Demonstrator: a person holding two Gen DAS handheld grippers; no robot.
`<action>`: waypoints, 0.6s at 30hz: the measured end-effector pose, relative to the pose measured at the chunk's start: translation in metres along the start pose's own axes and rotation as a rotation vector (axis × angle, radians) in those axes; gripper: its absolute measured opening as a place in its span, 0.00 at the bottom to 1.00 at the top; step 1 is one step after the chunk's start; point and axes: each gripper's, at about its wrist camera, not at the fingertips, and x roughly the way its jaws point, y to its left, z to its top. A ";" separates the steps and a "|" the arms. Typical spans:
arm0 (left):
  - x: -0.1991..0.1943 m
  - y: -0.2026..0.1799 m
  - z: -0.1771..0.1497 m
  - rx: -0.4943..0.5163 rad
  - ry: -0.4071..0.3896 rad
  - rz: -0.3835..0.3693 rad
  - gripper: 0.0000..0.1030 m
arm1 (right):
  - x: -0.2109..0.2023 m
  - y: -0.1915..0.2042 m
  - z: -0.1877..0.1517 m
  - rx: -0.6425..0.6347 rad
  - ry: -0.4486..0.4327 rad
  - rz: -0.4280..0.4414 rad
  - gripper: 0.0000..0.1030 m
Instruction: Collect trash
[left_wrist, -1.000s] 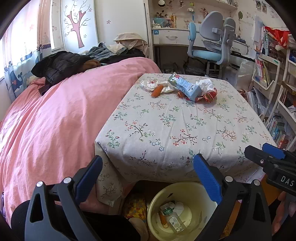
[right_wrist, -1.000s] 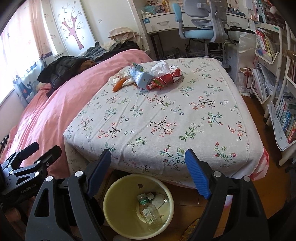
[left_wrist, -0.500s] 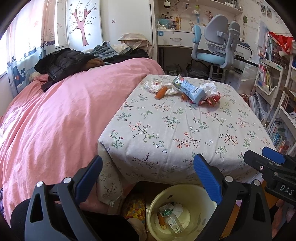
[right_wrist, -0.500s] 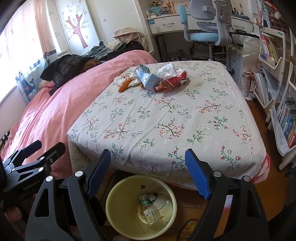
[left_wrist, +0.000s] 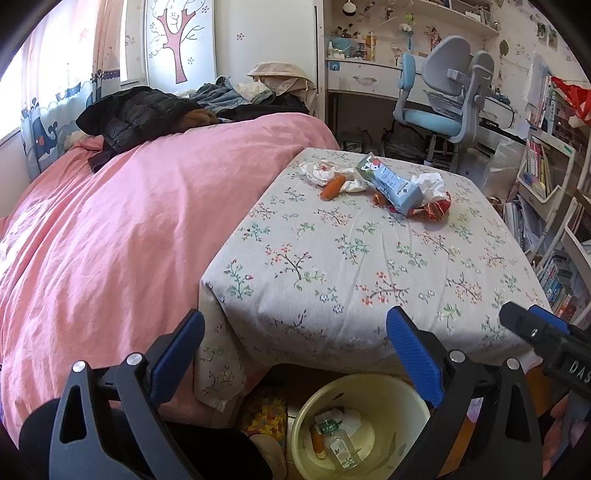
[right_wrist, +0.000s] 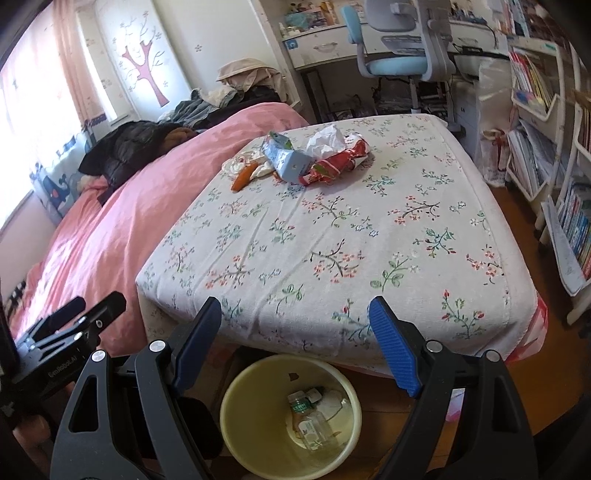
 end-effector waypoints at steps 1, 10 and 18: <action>0.001 0.001 0.003 -0.009 0.001 -0.004 0.91 | 0.000 -0.002 0.007 0.008 -0.007 0.002 0.76; 0.029 -0.003 0.050 -0.010 -0.003 -0.043 0.91 | 0.026 -0.001 0.099 -0.101 -0.020 -0.021 0.76; 0.095 -0.003 0.103 -0.032 0.071 -0.049 0.91 | 0.091 -0.006 0.163 -0.186 0.030 -0.007 0.67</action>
